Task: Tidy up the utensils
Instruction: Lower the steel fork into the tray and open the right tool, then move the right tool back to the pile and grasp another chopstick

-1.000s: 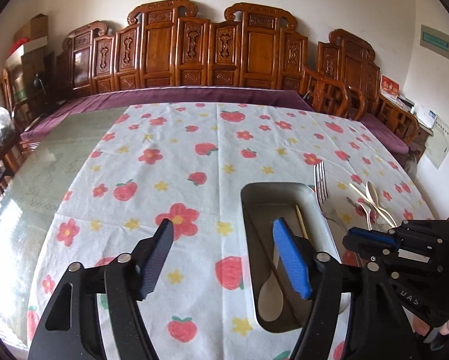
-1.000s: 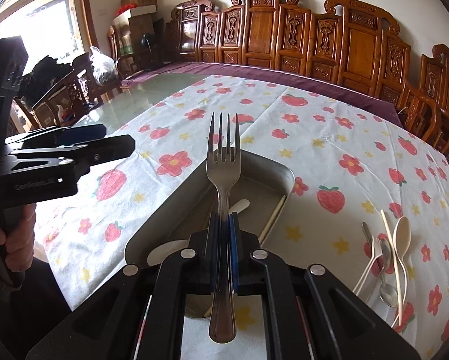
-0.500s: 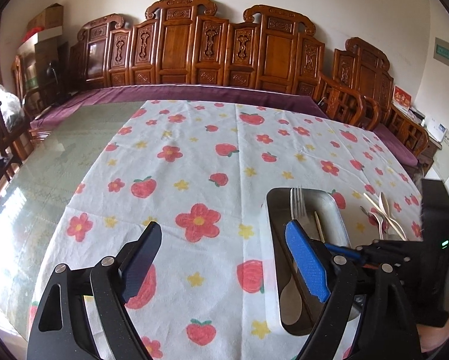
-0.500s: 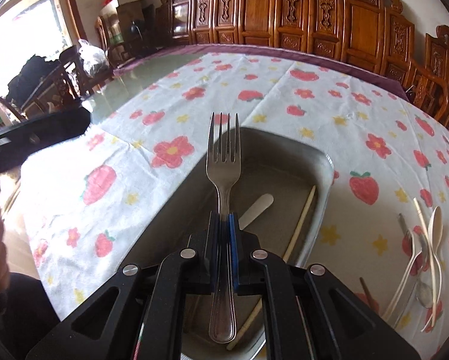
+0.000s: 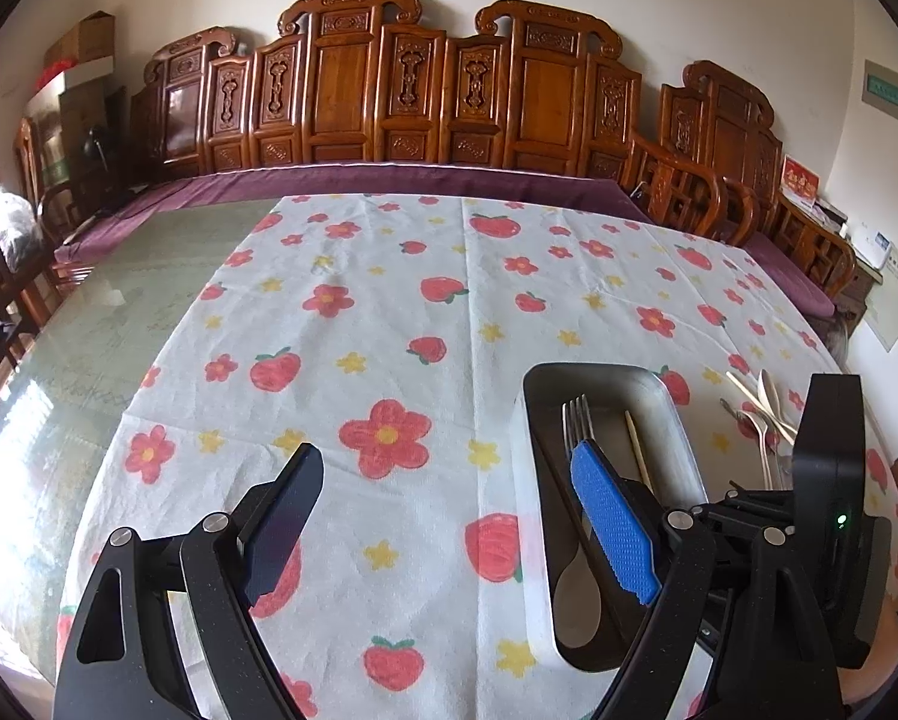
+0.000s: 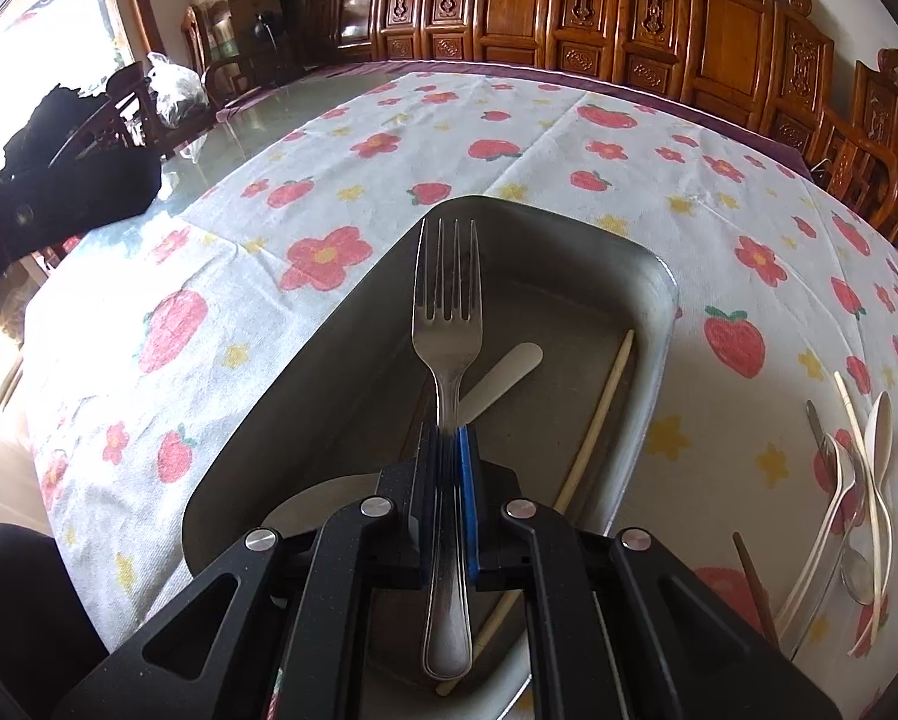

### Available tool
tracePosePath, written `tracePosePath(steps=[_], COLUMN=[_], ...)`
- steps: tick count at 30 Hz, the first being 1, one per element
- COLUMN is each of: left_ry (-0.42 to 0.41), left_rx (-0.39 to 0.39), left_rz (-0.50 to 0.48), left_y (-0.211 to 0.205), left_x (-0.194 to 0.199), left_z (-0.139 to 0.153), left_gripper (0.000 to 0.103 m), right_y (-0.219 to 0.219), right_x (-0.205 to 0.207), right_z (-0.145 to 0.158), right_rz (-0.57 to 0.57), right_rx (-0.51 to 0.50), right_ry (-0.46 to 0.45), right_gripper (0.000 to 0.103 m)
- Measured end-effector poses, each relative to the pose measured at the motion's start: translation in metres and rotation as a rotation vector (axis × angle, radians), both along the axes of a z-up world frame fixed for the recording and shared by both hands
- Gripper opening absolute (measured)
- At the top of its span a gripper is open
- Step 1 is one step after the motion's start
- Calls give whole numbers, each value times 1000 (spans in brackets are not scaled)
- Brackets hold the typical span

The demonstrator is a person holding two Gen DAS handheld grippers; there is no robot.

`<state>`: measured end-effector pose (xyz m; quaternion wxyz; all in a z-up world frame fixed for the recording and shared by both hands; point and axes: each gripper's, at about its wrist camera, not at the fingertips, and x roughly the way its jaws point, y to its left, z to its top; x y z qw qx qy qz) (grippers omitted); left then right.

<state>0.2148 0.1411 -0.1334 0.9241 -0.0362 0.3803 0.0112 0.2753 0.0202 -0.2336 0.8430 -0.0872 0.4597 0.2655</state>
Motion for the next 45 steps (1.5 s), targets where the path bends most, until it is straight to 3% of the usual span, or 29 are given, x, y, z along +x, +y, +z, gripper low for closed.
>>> tracePosePath(steps=[8,14,17,18,24,33,40,42,45], left_ry=[2,5,4,6,18,40,66,69,72], left_rx=[-7,-8,-17,-27,-17,7,15,18,16], left_rz=[-19,-77,-112,-130,-220,-330,-381,-390,-399], left_y=[-9,-30,-46,-53,-98,-152,-177,-181,-184], left_x=[0,-1,-3,-4,-9,-21,-23,-24,-24], left_z=[-1,-1,-1,-1,-6,-20,-32,-34,-36], left_gripper=[81,81,81,81,81,81,81,81,81], right_y=[-27,-96,-135,-148,-194,-210,-216,-219,-222], right_x=[-11,-30,-33,-33,-44,-49,-54,-55,-58], right_z=[40,63,54,50,22,-21,-29,-29,-26], right_rz=[11,-26,-71,-90,-115,-109,-105,-102,-100], right_rx=[72,30,-55,-74,-113,-153,-170,-165,-121], right_ry=[-58,-121,-120,-117,-58,43,60,59,71], right_gripper=[9,9,27,28,28,28,16,6,6])
